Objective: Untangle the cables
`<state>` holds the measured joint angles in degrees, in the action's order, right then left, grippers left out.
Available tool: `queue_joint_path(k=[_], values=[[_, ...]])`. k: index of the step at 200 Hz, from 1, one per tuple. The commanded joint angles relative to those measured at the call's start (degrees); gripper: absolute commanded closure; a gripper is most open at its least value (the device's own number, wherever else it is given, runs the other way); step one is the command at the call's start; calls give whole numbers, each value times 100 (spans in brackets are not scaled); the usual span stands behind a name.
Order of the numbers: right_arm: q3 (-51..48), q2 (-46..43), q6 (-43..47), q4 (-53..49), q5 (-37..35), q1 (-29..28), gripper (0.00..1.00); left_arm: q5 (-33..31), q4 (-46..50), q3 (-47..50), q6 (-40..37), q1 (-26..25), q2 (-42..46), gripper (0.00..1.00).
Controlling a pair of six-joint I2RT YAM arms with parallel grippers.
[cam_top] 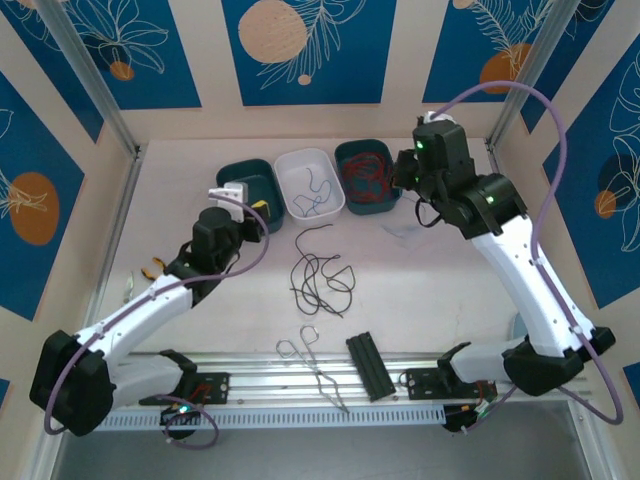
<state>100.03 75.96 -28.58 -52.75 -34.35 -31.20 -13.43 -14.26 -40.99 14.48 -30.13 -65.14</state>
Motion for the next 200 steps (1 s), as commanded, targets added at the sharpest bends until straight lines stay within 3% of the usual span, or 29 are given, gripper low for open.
queue_joint_path(k=[1,33,75,110,155,200], values=[[493,438,281,372,914,2,100,503,3,-351,1,29,-209,48],[1735,1111,622,269,1406,-68,100,636,20,-514,146,32,-381,40],[3202,2036,1109,18,1291,-134,100,770,50,-500,292,35,-482,0],[3797,2679,1389,549,1742,-145,100,535,134,-447,388,96,-458,0],[5398,4024,1652,674,1924,-143,100,87,281,-376,514,217,-268,0],[5498,4665,1717,1203,2102,-102,100,-117,374,-252,468,330,-117,0]])
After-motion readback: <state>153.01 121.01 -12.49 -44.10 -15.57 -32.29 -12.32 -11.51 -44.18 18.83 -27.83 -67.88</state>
